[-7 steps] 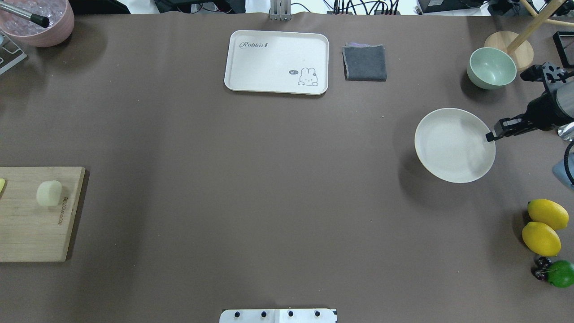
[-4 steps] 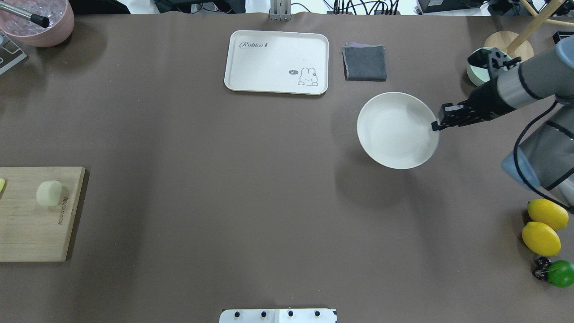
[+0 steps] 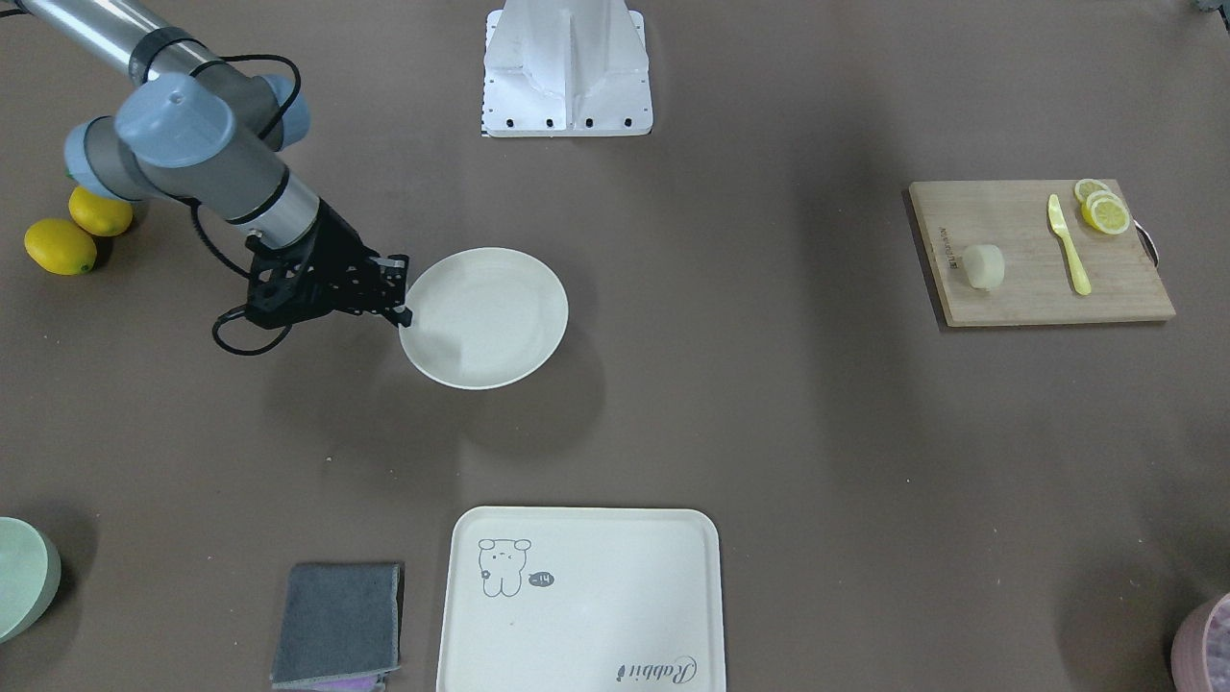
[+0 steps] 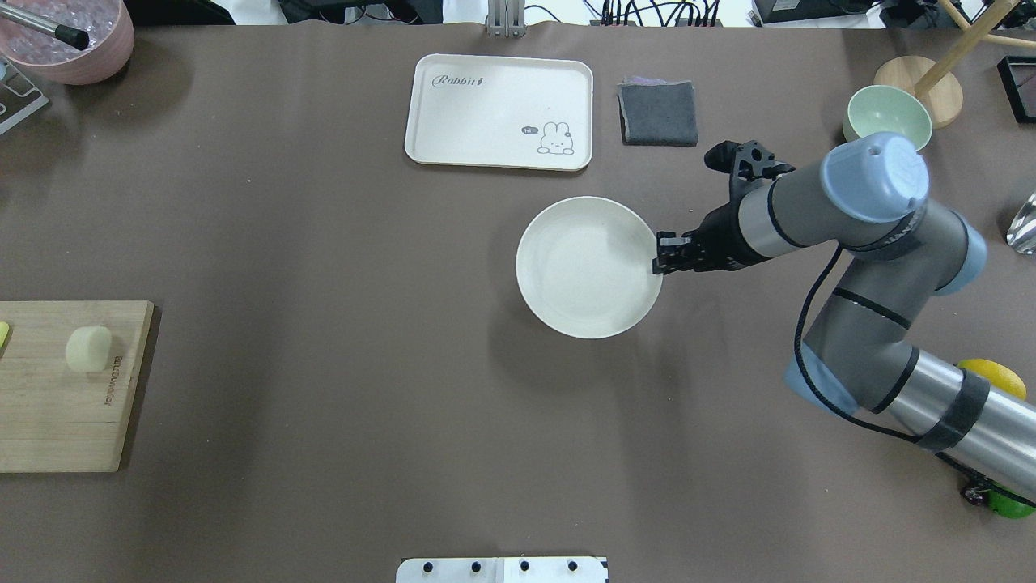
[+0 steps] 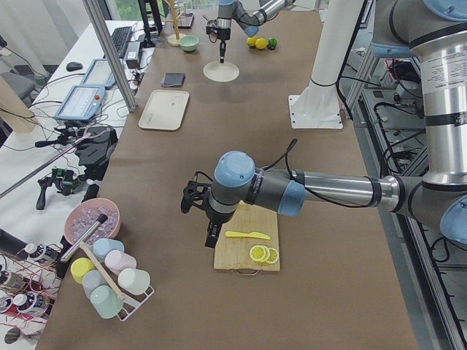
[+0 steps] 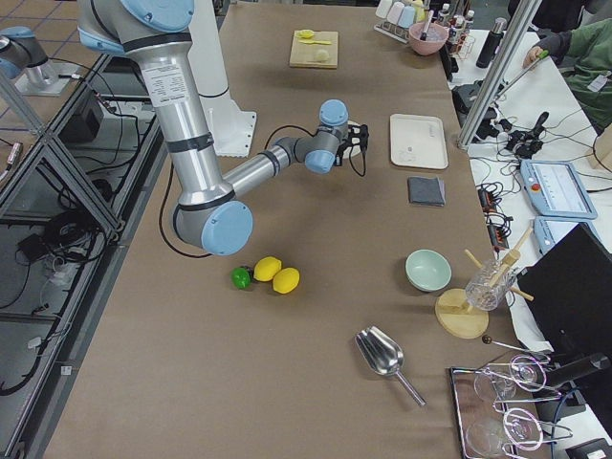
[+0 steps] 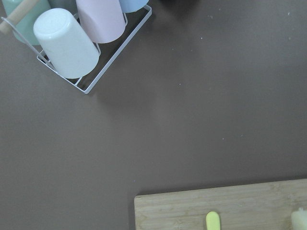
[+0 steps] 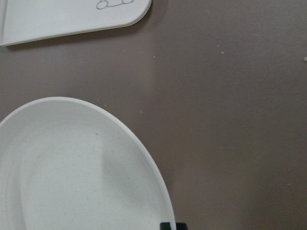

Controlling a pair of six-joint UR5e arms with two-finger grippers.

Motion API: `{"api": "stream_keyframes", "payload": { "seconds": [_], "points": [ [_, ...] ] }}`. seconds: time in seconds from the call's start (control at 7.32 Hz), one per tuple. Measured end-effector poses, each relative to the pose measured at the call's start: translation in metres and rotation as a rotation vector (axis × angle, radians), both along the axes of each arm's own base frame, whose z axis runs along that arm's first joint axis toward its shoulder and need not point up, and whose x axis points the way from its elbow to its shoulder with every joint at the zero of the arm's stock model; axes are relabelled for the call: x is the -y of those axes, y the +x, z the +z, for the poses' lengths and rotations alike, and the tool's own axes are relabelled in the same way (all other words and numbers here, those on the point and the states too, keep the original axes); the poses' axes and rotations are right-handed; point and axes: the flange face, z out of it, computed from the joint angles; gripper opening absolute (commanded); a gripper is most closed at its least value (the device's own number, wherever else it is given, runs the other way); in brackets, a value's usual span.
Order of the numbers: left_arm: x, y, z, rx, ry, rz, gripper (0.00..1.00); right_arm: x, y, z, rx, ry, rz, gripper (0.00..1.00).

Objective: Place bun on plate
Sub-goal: 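Slide the white plate with the right gripper toward the table center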

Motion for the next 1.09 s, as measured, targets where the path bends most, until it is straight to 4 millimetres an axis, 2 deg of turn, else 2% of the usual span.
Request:
{"api": "stream_keyframes", "payload": {
  "seconds": [0.27,0.41,0.82,0.96,1.09],
  "points": [
    [0.003,0.047,-0.009,-0.058,-0.028,-0.008,0.98,-0.024,-0.061,-0.058,-0.048,-0.009,0.018,0.0],
    [0.002,0.062,-0.013,-0.077,-0.04,-0.007,0.98,-0.029,-0.076,-0.072,-0.071,-0.01,0.023,0.0],
    [0.0,0.086,-0.017,-0.103,-0.059,0.006,0.98,-0.015,-0.11,-0.066,-0.134,-0.018,0.038,0.0],
    [0.0,0.092,-0.019,-0.112,-0.061,0.003,0.98,-0.009,-0.121,-0.066,-0.147,-0.02,0.04,0.03],
    [0.001,0.098,-0.021,-0.115,-0.062,-0.001,0.98,-0.005,-0.127,-0.062,-0.159,-0.024,0.038,0.98]
  ]
}}
